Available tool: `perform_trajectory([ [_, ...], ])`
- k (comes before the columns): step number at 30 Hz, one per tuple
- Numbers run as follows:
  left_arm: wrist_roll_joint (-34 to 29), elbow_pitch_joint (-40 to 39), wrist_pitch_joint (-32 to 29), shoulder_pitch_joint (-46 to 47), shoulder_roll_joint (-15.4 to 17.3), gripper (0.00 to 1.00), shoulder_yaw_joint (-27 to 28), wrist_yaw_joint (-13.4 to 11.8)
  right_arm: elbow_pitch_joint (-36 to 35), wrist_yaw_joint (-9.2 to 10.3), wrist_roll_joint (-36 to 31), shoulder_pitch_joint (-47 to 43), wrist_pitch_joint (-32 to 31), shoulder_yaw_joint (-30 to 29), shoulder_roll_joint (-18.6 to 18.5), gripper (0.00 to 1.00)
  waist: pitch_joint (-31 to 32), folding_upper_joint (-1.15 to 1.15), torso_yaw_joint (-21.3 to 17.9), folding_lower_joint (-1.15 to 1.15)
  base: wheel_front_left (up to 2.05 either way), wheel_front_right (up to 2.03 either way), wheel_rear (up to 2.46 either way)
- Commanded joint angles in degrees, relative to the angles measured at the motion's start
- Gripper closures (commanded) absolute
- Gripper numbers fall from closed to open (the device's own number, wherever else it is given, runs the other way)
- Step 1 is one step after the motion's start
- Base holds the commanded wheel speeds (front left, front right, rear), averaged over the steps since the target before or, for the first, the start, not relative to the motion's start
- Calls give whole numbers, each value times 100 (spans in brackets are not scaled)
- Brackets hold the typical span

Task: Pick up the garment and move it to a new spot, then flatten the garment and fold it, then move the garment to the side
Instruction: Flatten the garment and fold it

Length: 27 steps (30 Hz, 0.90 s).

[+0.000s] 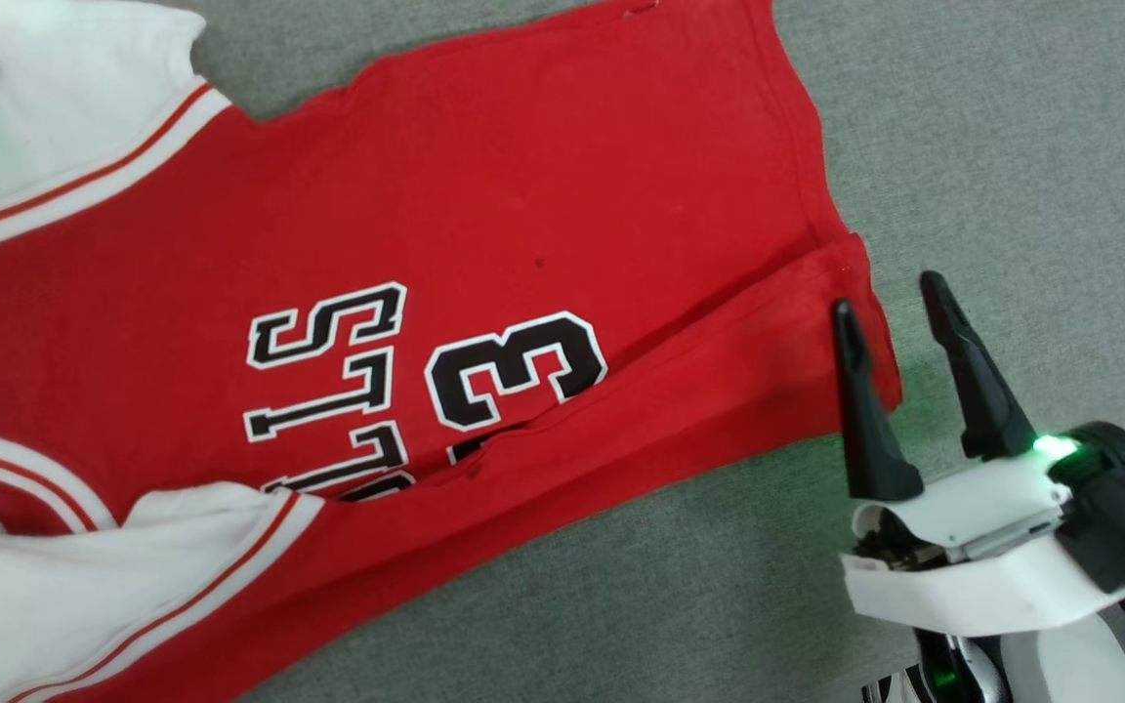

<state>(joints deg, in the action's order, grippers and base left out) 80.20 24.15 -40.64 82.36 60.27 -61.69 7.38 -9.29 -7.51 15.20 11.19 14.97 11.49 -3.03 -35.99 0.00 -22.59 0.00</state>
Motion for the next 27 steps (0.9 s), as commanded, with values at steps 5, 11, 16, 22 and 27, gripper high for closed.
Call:
perform_trajectory([
  [5,89,-120,159,-63,-167,100,-226,17,114,5,-327,608,-132,77,18,0,31,0,145,0,0,0,0],
  [11,144,-102,443,134,-395,100,-279,16,451,6,-716,2061,-1819,-104,-58,0,-51,0,483,0,0,0,0],
  [16,186,-137,623,264,-548,100,-391,15,1241,6,-515,3464,-3273,-294,-254,0,-134,0,712,0,0,0,0],
  [22,237,-176,751,353,-644,100,-568,5,2377,5,29,4501,-4957,-417,-529,0,-193,0,923,0,0,0,0],
  [27,289,-239,823,421,-717,100,-713,5,2767,5,499,4820,-6356,-646,-759,0,-219,0,1050,0,0,0,0],
])
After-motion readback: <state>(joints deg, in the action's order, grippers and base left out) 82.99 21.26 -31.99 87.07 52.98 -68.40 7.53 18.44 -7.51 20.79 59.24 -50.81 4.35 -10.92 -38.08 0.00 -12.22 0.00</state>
